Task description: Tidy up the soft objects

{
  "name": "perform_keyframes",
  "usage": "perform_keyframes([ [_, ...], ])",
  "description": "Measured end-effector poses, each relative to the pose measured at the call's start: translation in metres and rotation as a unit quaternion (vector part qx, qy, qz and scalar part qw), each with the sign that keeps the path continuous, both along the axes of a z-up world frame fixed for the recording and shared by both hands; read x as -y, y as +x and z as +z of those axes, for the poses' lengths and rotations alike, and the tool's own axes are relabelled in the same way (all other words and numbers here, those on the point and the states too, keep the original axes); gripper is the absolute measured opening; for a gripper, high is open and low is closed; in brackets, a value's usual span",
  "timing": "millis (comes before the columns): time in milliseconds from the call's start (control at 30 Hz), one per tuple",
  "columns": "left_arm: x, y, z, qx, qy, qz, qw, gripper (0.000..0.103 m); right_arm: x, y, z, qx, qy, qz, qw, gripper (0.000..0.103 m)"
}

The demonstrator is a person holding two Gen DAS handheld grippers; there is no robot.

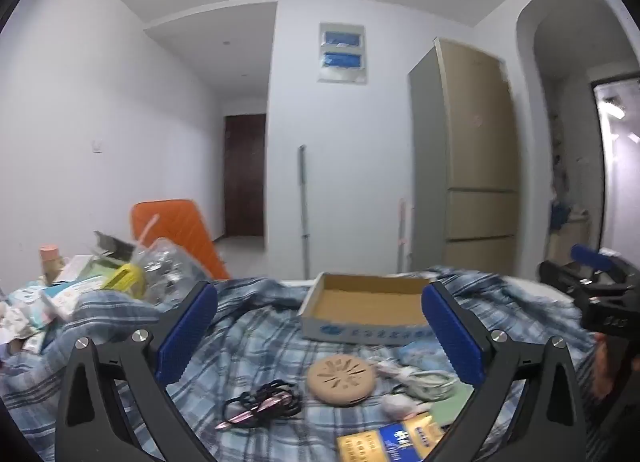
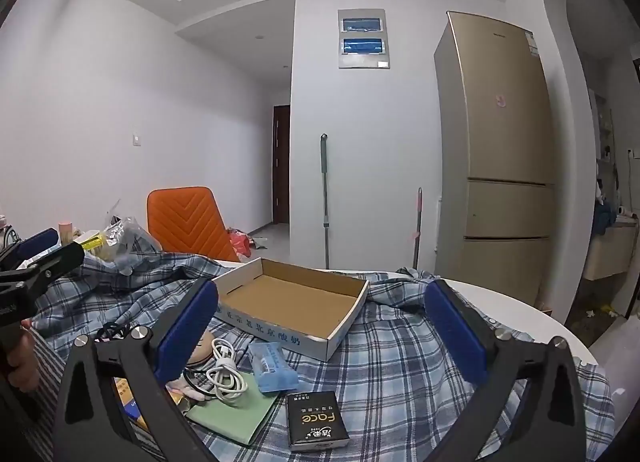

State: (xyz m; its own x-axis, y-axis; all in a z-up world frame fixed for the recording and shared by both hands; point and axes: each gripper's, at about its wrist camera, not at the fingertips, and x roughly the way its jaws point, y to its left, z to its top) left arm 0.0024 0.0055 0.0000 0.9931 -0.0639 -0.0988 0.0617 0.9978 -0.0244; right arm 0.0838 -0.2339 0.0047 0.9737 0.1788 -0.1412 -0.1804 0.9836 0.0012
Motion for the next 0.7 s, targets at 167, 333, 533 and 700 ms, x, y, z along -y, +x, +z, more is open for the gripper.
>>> perform_keyframes([
  [167, -0.0022, -0.0008, 0.0021, 0.001, -0.004, 0.012, 0.9999, 0.103, -0.0037, -0.0027, 0.0014, 0.003, -0.008, 0.003, 1.000, 0.103],
  [333, -0.0040, -0.0026, 0.0009, 0.005, -0.007, 0.016, 0.9998, 0.103, -0.0056, -0.0044, 0.0012, 0.009, -0.009, 0.011, 1.000, 0.103],
  [533, -0.0019, -0.0024, -0.0005, -0.001, 0.003, 0.015, 0.9999, 0.103, -0.0048, -0.0052, 0.0007, 0.012, -0.007, 0.015, 1.000, 0.103],
  [700, 0.0041, -0.0017, -0.0032, -0.003, 0.016, 0.005, 0.9999, 0.103, -0.0100, -0.0049, -0.0002, 0.012, -0.022, 0.003, 1.000, 0.103],
])
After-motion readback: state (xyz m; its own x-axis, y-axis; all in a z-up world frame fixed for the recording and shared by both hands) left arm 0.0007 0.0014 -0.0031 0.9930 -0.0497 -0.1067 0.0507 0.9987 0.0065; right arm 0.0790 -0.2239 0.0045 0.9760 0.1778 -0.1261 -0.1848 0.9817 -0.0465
